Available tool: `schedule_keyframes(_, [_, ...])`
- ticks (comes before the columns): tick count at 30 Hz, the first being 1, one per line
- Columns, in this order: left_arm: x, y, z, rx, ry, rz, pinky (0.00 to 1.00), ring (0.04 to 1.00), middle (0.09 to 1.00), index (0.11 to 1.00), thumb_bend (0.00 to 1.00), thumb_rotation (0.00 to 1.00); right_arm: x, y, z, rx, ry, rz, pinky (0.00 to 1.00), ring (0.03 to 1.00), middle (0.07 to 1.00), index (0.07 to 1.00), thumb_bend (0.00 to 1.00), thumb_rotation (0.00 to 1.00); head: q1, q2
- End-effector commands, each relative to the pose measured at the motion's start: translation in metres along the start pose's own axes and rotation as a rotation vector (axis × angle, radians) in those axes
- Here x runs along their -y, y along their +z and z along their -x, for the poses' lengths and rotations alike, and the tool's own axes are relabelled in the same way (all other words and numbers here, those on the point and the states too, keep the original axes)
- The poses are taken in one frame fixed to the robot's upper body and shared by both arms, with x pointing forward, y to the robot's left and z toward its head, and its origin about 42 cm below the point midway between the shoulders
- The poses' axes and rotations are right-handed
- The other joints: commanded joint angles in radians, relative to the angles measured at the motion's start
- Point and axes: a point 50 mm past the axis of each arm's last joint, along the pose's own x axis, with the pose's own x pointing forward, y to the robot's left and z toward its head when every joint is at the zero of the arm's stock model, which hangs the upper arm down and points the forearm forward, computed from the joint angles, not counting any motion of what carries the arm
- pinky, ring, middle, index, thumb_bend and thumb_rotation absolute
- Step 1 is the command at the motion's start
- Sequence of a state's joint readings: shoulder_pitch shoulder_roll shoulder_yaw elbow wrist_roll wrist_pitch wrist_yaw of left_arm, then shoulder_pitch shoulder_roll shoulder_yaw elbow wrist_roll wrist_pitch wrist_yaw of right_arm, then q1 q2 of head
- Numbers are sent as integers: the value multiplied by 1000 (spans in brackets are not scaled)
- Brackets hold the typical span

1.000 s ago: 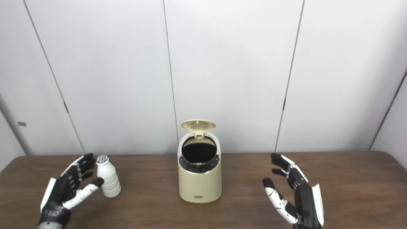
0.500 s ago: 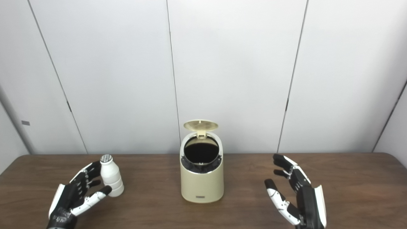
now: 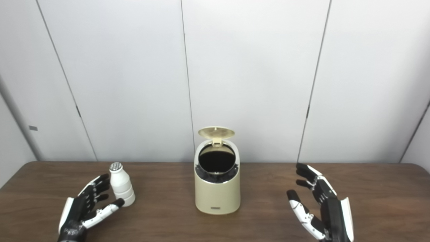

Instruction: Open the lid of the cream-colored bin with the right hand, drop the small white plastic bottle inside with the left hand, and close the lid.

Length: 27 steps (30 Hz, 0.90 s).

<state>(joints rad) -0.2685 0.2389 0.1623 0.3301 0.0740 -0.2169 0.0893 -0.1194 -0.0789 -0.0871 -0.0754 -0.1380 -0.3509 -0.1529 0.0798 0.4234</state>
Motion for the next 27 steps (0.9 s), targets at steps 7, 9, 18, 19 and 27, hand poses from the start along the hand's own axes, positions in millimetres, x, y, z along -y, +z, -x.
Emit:
schedule_keyframes(7, [5, 6, -27, 85, 33, -63, 729, 805, 811, 840, 1000, 292, 3, 12, -10, 65, -6, -15, 707, 793, 796, 758, 143, 277, -3, -1])
schedule_keyframes(9, [6, 3, -29, 83, 31, -70, 731, 804, 807, 839, 1000, 280, 4, 11, -10, 65, -6, -6, 704, 792, 795, 759, 137, 282, -2, -1])
schedule_keyframes(18, [15, 4, -38, 85, 8, -77, 738, 808, 803, 840, 1000, 269, 4, 10, -9, 56, 4, 3, 719, 804, 803, 769, 128, 305, -6, 0])
schedule_keyframes(19, [16, 4, -40, 92, 7, -78, 739, 802, 795, 833, 1000, 261, 4, 10, -9, 56, 4, 4, 724, 806, 804, 770, 129, 305, -6, 0])
schedule_keyframes(27, [28, 10, -44, 154, 197, -63, 446, 495, 514, 554, 723, 9, 5, 10, -9, 57, 1, 16, 711, 800, 803, 772, 151, 370, -6, 2])
